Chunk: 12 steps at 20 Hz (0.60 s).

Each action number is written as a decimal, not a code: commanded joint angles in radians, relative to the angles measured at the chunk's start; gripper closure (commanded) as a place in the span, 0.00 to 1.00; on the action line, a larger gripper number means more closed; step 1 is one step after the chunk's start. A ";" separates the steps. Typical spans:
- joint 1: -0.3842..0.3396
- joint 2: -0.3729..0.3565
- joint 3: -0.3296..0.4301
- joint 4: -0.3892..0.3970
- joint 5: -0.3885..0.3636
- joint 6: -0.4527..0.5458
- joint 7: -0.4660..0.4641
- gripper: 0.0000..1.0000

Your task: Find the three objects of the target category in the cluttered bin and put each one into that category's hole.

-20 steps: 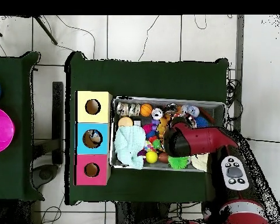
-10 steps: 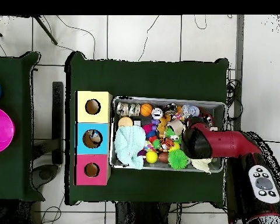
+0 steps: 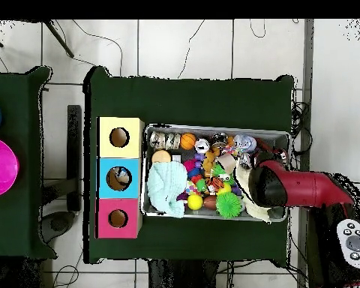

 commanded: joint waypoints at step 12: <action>0.067 0.075 0.111 -0.015 -0.039 0.093 -0.045 0.00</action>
